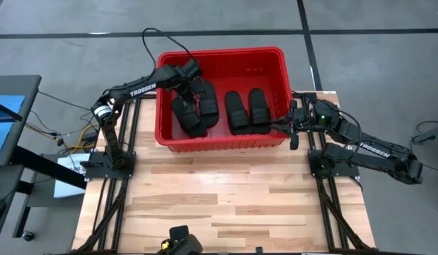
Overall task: Pick and place slides into bin
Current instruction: Adjust the black slides in the red container
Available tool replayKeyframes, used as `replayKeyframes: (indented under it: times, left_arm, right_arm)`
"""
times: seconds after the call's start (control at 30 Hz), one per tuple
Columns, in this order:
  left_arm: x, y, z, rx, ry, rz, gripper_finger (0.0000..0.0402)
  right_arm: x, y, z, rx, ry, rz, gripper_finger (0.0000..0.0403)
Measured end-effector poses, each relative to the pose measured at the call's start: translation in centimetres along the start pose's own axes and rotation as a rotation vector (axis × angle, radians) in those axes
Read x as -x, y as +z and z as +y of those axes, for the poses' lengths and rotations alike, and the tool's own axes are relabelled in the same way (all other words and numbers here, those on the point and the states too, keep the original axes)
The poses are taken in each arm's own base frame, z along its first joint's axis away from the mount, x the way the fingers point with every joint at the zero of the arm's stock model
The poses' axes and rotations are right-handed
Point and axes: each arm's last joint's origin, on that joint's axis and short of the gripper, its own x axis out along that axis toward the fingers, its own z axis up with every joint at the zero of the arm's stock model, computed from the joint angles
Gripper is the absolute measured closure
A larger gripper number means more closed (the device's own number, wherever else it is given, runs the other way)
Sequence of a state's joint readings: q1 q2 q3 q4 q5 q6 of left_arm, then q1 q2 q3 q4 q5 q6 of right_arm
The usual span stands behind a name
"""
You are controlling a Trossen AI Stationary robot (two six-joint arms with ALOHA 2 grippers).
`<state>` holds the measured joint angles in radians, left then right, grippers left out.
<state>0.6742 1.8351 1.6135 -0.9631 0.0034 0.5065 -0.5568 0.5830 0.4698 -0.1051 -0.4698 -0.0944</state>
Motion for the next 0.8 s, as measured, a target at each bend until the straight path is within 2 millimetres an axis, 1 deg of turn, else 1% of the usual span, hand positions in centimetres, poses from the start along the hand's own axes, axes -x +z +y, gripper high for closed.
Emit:
replayKeyframes:
  times: [0.2, 0.5, 0.63, 0.8]
  left_arm:
    - [0.0, 0.05, 0.3, -0.024, 0.031, -0.005, 0.0244]
    - [0.06, -0.16, 0.56, -0.001, 0.188, 0.088, 0.0244]
    - [0.12, -0.1, 0.54, 0.005, 0.175, 0.079, 0.0244]
    - [0.6, 0.37, 0.49, 0.09, 0.057, -0.011, 0.0244]
  right_arm:
    - [0.0, 0.0, 0.0, 0.011, 0.0, 0.0, 0.0326]
    - [0.0, -0.01, 0.0, 0.011, 0.0, 0.001, 0.0326]
    - [0.0, 0.09, -0.01, 0.015, -0.001, -0.009, 0.0326]
    - [0.02, 0.36, -0.08, 0.028, -0.013, -0.033, 0.0326]
